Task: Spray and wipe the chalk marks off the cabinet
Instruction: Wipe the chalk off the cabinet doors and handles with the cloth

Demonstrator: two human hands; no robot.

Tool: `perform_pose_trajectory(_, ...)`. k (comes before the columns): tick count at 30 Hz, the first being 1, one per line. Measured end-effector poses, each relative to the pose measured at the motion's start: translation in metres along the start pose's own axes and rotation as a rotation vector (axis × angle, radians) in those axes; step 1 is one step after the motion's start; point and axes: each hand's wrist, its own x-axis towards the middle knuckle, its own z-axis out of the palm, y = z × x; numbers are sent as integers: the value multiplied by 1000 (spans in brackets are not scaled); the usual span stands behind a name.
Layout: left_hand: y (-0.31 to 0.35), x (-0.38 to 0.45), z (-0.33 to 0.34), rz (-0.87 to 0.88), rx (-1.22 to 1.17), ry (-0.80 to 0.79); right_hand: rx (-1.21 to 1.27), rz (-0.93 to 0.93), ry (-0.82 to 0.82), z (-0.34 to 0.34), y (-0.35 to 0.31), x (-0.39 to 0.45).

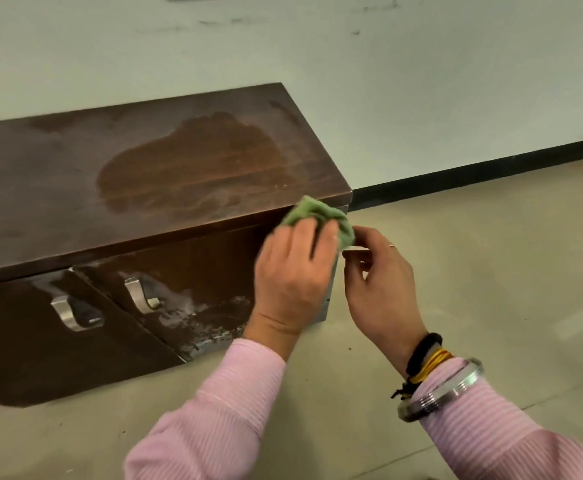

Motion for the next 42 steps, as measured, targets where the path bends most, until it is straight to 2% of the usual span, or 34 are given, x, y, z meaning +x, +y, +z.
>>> perform_pose_trajectory(1,3,-9,6,54,-12,-47,-8,7,-13,-1,-1,0)
perform_pose_trajectory(3,3,-41,14,151,-23,-240,-3,47,-51,-3,0,1)
perform_pose_trajectory(5,-5,-72,12,167,-8,-379,-3,63,-86,-6,1,1)
perform_pose_trajectory(7,-14,-81,3,80,6,-359,-18,45,-104,-9,0,0)
perform_pose_trajectory(10,-14,-39,-8,-56,4,-101,-19,40,-94,-10,-1,5)
perform_pose_trajectory(12,-3,-7,-4,-82,-26,-11,-19,30,-87,-9,-3,4)
perform_pose_trajectory(14,10,-5,7,-31,-34,-36,-36,9,-61,-8,-4,3)
perform_pose_trajectory(18,7,-62,23,185,-24,-317,-93,73,-55,-15,0,2)
perform_pose_trajectory(20,0,-63,19,202,-3,-314,-130,65,-26,-19,3,3)
perform_pose_trajectory(24,4,-7,8,18,-44,-29,-132,82,27,-26,8,7)
perform_pose_trajectory(27,-1,-26,0,-111,-63,-4,-147,59,-15,-26,1,5)
perform_pose_trajectory(29,-15,-65,-7,-310,-86,-45,-162,52,-54,-28,-5,2)
perform_pose_trajectory(31,-28,-100,-22,-585,-127,-54,-175,50,-78,-25,-9,-1)
perform_pose_trajectory(34,-35,-105,-41,-895,-168,61,-188,58,-106,-16,-9,-8)
perform_pose_trajectory(38,-33,-91,-50,-1017,-222,185,-199,38,-146,-8,-13,-13)
perform_pose_trajectory(42,-29,-89,-52,-1004,-227,233,-199,38,-171,-5,-20,-13)
